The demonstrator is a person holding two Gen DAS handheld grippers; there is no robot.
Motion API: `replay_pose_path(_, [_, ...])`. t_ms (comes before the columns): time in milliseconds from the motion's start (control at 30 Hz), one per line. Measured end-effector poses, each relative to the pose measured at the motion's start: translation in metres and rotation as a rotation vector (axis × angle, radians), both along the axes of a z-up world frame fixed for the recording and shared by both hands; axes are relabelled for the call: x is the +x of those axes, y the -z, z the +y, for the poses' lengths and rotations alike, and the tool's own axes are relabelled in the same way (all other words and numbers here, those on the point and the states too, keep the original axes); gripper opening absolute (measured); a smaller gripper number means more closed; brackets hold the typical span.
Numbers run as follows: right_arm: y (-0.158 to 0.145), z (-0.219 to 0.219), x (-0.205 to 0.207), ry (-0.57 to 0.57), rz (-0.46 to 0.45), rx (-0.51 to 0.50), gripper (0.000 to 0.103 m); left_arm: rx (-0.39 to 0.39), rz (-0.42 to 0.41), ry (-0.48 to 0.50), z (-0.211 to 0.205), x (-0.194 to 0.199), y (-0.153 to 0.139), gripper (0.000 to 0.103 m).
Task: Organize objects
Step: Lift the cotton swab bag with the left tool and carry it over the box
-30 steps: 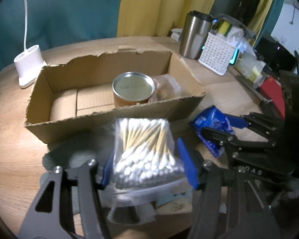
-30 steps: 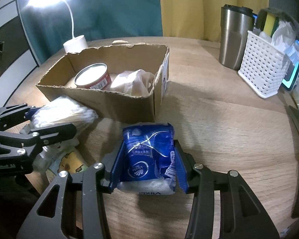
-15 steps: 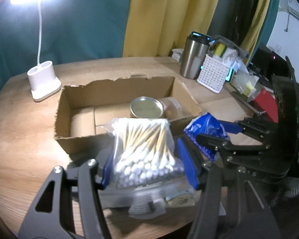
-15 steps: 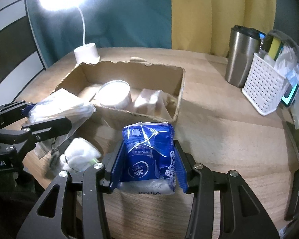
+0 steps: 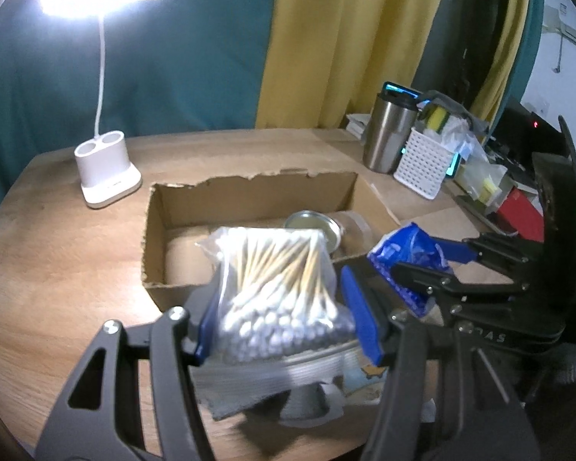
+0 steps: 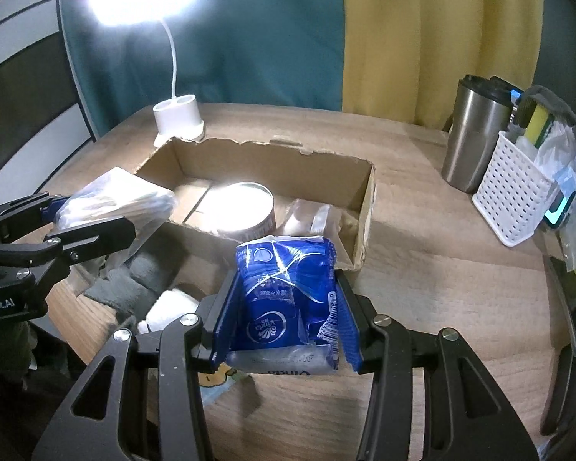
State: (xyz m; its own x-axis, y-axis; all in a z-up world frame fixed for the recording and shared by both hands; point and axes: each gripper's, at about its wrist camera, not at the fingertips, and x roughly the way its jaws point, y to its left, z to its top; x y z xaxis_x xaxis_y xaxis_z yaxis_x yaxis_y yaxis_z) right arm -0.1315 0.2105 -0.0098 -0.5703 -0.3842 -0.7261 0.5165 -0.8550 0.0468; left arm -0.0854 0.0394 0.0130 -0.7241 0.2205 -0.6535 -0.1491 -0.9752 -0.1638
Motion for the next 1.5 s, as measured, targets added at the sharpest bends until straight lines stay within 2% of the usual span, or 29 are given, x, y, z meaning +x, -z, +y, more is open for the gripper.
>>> replay_pose_path(667, [-0.013, 0.001, -0.025, 0.011, 0.017, -0.021, 0.049, 0.001, 0.025, -0.039, -0.012, -0.027, -0.01, 0.059])
replay_pose_path(1500, [-0.002, -0.002, -0.074, 0.03, -0.029, -0.022, 0.049, 0.022, -0.073, -0.077, -0.017, -0.083, 0.025, 0.059])
